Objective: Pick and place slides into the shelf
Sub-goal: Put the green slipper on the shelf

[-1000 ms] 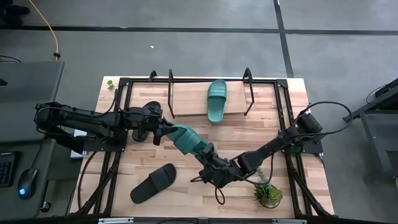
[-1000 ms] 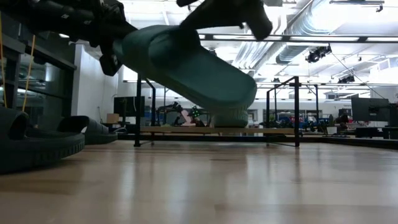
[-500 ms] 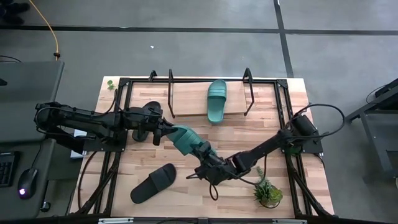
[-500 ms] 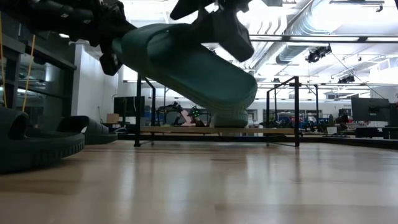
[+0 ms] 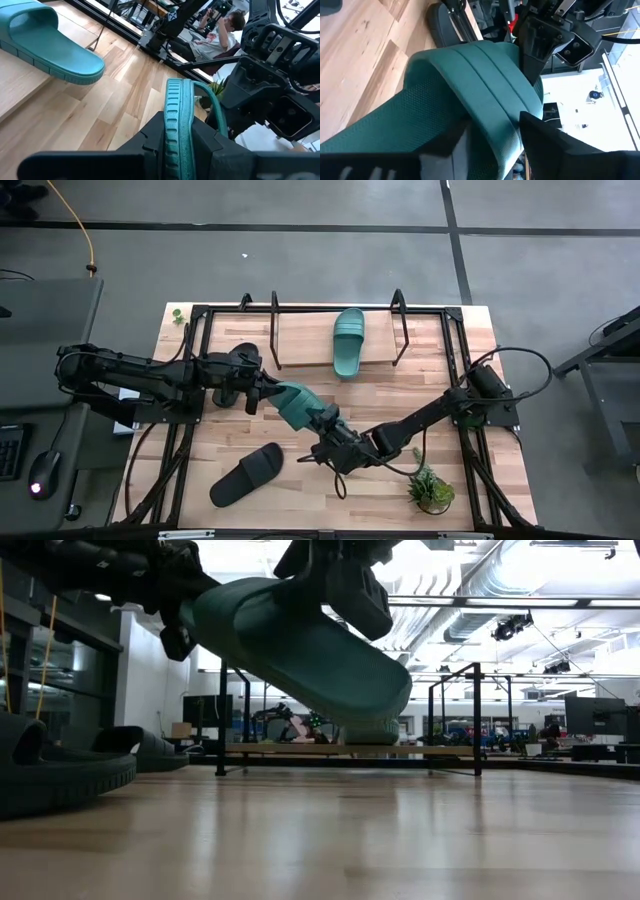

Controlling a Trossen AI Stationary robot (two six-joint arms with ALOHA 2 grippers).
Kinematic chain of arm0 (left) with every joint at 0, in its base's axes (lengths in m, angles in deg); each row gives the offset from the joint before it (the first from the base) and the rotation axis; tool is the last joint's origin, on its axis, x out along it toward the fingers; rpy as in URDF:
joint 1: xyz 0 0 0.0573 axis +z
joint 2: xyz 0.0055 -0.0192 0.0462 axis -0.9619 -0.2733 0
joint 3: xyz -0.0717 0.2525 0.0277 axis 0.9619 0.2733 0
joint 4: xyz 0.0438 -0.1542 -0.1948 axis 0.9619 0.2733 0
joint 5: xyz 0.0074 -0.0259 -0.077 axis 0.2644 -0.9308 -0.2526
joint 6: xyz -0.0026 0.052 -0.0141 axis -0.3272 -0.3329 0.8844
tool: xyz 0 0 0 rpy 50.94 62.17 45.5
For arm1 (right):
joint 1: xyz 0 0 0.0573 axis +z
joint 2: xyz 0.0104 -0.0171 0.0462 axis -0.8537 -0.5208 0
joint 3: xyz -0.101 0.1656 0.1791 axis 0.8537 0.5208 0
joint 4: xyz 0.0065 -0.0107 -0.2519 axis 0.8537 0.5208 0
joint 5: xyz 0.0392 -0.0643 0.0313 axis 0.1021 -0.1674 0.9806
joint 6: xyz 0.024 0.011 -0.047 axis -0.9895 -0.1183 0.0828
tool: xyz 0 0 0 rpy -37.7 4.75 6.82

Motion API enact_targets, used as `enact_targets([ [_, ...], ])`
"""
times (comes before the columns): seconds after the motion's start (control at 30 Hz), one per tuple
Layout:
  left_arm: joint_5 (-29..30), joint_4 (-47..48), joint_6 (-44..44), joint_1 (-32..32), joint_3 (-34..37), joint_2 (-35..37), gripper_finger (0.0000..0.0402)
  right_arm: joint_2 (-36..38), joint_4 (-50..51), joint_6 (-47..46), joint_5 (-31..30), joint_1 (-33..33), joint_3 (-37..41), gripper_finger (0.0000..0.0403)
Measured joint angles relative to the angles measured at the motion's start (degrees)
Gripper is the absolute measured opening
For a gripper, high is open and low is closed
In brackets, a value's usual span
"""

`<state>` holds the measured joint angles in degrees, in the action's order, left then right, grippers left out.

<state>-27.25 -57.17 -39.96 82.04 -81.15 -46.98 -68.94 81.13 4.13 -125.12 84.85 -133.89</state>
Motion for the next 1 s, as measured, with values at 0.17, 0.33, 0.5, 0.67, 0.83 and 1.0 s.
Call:
enact_targets([
  [0.17,0.0,0.0,0.0,0.0,0.0,0.0,0.0046,0.0,0.0,-1.0,0.1,0.0,0.0,0.0117],
  [0.33,-0.1,0.1,-0.1,0.0,0.0,0.0,0.0046,0.0,0.0,-2.4,1.2,0.0,0.0,0.0085],
  [0.5,-0.1,0.1,-0.2,0.0,0.0,0.0,0.0046,0.0,0.0,-2.8,2.1,0.0,0.0,0.0032],
  [0.67,-0.1,0.1,-1.3,0.0,0.0,0.0,0.0046,0.0,0.0,-3.3,2.3,0.0,0.0,0.0007],
  [0.83,-0.1,0.0,-1.5,0.0,0.0,0.0,0.0046,0.0,0.0,-4.3,2.3,0.0,0.0,0.0003],
  [1.0,1.7,-0.1,-2.8,0.0,0.0,0.0,0.0047,0.0,0.0,-4.7,1.6,0.0,0.0,0.0002],
])
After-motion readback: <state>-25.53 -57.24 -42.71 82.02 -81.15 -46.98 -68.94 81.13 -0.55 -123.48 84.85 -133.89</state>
